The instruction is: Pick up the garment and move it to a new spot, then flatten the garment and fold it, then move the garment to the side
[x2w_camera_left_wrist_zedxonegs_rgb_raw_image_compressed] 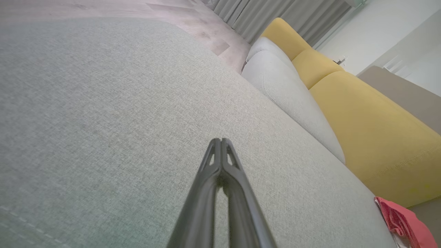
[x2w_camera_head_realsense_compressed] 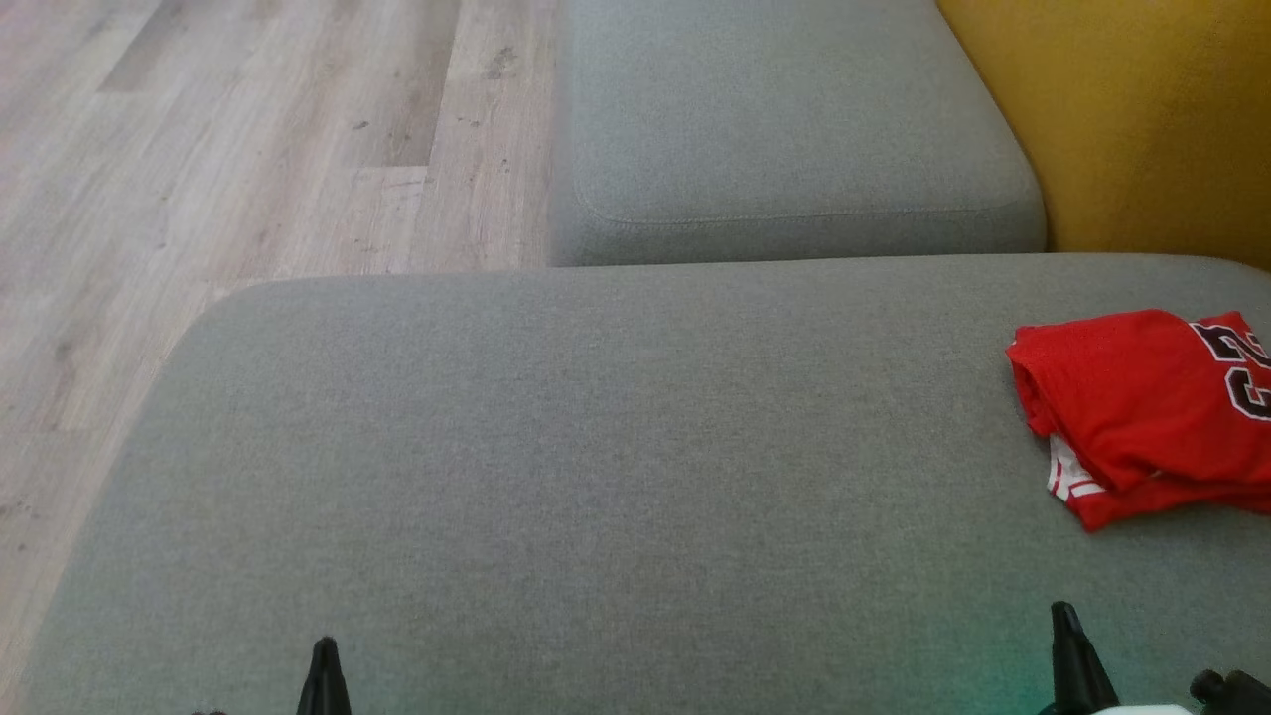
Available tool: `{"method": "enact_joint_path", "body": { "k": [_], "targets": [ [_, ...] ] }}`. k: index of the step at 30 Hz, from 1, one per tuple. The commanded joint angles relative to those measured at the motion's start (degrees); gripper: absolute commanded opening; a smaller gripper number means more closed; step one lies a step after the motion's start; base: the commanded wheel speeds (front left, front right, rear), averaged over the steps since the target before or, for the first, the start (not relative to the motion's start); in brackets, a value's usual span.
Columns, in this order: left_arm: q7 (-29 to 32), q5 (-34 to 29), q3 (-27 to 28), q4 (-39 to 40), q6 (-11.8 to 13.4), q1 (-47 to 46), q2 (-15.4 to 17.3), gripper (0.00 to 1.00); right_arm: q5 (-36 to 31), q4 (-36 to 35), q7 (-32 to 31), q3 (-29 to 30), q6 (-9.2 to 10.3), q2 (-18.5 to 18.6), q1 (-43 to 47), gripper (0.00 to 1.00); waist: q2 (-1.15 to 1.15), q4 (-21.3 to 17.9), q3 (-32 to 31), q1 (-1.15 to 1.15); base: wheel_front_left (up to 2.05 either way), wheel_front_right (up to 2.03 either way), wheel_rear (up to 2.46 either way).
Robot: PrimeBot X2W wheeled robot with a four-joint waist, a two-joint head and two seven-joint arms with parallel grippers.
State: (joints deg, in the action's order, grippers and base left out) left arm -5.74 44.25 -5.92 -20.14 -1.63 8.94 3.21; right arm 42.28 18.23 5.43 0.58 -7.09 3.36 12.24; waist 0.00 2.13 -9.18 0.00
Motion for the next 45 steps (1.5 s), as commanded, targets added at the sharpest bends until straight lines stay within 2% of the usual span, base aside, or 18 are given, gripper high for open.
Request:
{"method": "enact_joint_path", "body": {
  "k": [1, 45],
  "targets": [
    [0.2, 1.3, 1.4, 2.0, -0.6, -3.4, -0.1, 0.0, 1.5, -2.0, -0.2, 0.0, -0.17, 0.2, -3.3, 0.0, 0.0, 0.0, 0.1, 0.0, 0.0, 0.0, 0.0],
    [7.6, 30.1, 8.2, 4.5, -3.8, -10.6, -0.2, 0.0, 31.4, -3.4, -7.5, 3.7, -0.31, -0.2, -12.6, 0.0, 0.0, -1.3, 5.8, 0.0, 0.0, 0.0, 0.0]
  ]
}}
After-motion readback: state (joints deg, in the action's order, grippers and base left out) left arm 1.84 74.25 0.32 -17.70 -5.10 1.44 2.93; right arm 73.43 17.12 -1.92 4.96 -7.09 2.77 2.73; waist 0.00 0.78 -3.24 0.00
